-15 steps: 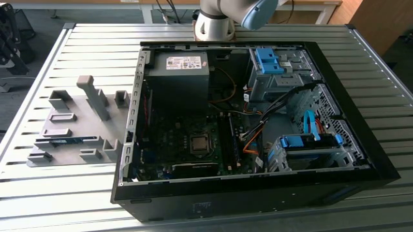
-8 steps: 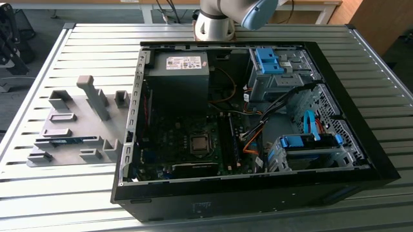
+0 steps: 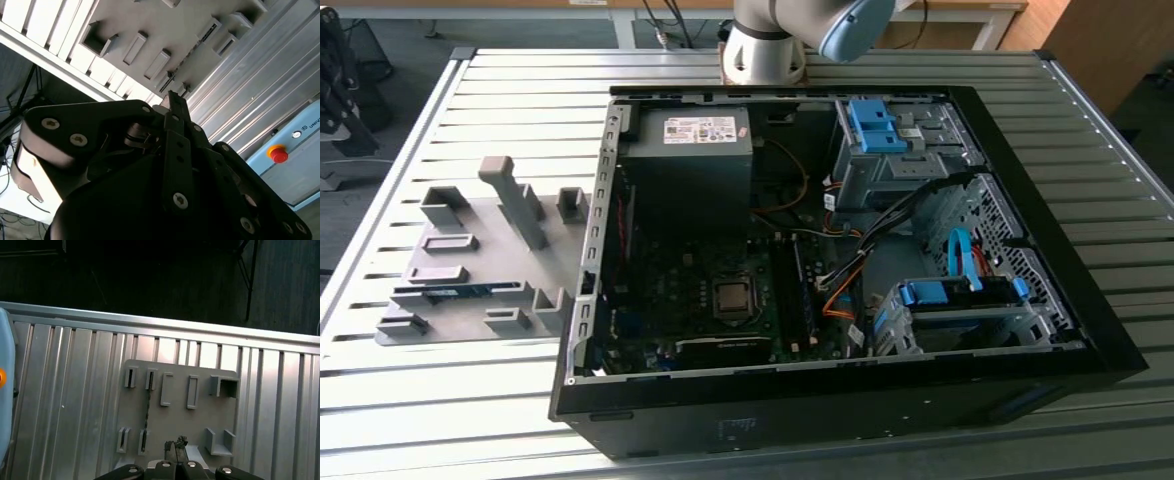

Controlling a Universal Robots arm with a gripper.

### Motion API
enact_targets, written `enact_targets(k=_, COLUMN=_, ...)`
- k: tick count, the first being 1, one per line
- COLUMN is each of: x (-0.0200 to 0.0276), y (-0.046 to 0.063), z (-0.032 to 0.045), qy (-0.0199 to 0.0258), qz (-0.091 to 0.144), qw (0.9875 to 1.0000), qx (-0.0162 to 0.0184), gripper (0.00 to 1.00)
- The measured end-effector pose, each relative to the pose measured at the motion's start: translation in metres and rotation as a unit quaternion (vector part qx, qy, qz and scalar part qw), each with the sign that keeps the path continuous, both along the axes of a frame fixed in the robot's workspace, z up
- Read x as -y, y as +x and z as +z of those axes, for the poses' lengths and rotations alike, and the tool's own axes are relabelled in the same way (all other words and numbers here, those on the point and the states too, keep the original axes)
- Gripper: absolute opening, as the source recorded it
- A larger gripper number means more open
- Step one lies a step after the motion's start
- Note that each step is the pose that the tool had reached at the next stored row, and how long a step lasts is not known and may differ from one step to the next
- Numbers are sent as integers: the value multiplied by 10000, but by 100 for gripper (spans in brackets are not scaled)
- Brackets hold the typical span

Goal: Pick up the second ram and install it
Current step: 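Pick up the second ram and move it above second insertion slot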

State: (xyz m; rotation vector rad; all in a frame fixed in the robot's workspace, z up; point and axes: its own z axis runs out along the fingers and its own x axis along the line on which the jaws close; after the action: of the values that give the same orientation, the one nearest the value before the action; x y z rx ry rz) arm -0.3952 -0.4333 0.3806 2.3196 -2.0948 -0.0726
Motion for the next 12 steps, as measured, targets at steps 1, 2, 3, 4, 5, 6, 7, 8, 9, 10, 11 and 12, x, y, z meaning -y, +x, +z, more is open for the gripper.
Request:
enact_targets(k=1, x=0, y=0, z=0, qy=0, qz=55, qw=10000, qx=0, gripper=11)
enact_targets(k=2, x=1, y=0, z=0, qy=0, qz=113, qw=9999, qx=0, gripper=11)
enact_targets(k=3, x=1, y=0, z=-1, qy=0, qz=171, qw=9999, qx=1, gripper=11)
enact_targets(k=4, x=2, y=0, z=-1, qy=0, qz=229, qw=9997, qx=1, gripper=11)
enact_targets(k=5, x=2, y=0, z=-1, qy=0, qz=289, qw=9996, qx=1, gripper=11)
enact_targets(k=6, x=2, y=0, z=-1, qy=0, qz=350, qw=9994, qx=1, gripper=11)
enact_targets(k=7, x=2, y=0, z=-1, qy=0, qz=403, qw=9992, qx=0, gripper=11)
enact_targets(k=8, x=2, y=0, z=0, qy=0, qz=456, qw=9990, qx=0, gripper=11)
enact_targets(k=9, x=2, y=0, z=-1, qy=-1, qz=495, qw=9988, qx=0, gripper=11)
enact_targets(k=10, x=2, y=0, z=-1, qy=-3, qz=519, qw=9987, qx=0, gripper=11)
enact_targets(k=11, x=2, y=0, z=-2, qy=-5, qz=545, qw=9985, qx=1, gripper=11)
enact_targets(k=12, x=2, y=0, z=-1, qy=-6, qz=575, qw=9983, qx=0, gripper=11)
